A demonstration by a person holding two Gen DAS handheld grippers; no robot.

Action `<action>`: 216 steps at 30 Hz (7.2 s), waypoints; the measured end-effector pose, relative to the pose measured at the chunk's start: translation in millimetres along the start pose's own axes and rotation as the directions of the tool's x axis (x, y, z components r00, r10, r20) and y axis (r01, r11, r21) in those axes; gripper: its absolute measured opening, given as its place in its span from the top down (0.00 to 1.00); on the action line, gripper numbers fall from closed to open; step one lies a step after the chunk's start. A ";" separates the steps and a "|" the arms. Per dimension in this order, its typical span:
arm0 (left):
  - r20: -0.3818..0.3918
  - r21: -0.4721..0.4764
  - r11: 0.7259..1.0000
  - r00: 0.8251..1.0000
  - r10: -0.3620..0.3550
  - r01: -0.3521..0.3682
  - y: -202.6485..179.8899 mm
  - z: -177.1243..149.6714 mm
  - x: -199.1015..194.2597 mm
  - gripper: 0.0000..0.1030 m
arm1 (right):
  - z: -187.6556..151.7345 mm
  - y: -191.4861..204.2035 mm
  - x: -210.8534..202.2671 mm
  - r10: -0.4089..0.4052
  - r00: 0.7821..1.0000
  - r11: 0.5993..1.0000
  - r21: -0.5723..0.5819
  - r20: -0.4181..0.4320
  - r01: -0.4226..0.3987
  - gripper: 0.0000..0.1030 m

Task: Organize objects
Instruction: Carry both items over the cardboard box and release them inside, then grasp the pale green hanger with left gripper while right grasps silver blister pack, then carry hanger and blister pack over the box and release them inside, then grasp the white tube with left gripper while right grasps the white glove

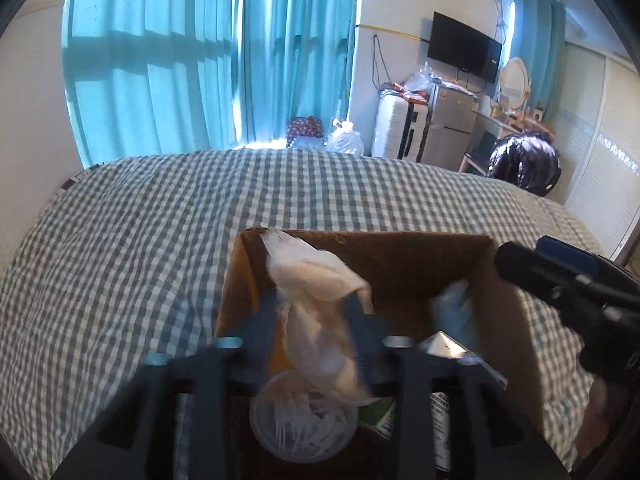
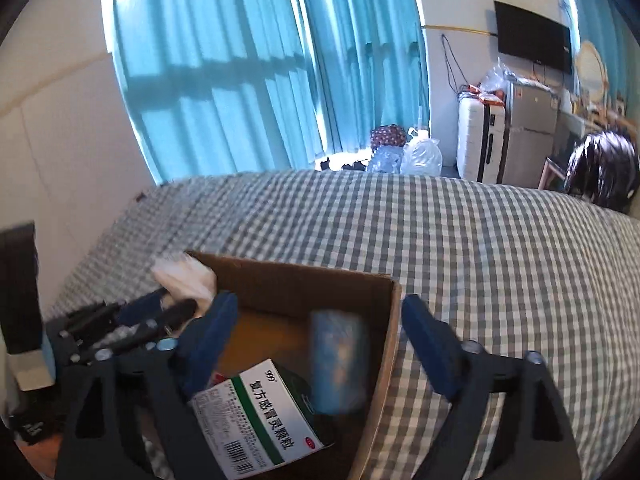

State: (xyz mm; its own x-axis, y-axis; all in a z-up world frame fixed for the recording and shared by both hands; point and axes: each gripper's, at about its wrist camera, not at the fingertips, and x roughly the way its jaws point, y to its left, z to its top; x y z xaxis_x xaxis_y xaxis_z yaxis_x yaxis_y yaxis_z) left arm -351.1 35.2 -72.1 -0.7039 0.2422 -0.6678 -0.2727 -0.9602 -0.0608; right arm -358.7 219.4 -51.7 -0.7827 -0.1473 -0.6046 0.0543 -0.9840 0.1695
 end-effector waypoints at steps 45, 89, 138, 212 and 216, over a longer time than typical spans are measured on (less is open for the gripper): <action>0.036 -0.067 0.975 0.976 0.217 -0.214 -38.7 -182.4 -173.8 0.00 | -168.1 27.8 -191.5 -0.063 0.998 0.991 -0.122 -0.028 0.060 0.11; -0.167 -0.013 0.998 0.984 0.059 -0.063 -12.2 -218.5 -128.7 0.35 | -211.5 17.3 -105.5 -0.079 0.963 0.995 -0.081 -0.256 0.060 0.11; -0.081 -0.122 0.989 0.994 0.077 -0.086 -3.8 -202.1 -211.2 0.35 | -219.1 71.4 -185.7 -0.013 0.977 0.977 -0.209 -0.214 -0.032 0.33; 0.195 -0.002 0.988 0.969 0.155 -0.157 -11.1 -42.4 -244.2 0.00 | -22.0 63.4 -261.2 -0.085 0.987 0.974 -0.199 0.139 0.112 0.04; 0.211 -0.012 0.983 0.961 0.181 -0.182 -11.5 -60.1 -266.7 0.00 | -42.1 67.7 -285.9 -0.087 0.984 0.967 -0.223 0.153 0.120 0.03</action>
State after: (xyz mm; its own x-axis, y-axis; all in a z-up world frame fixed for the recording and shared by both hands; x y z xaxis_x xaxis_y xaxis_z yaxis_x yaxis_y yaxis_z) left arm -120.8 -26.8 62.1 -0.8639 0.0884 -0.4959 -0.1320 -0.9898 0.0534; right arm -105.1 190.7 99.9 -0.8699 -0.0439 -0.4913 0.0966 -0.9919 -0.0825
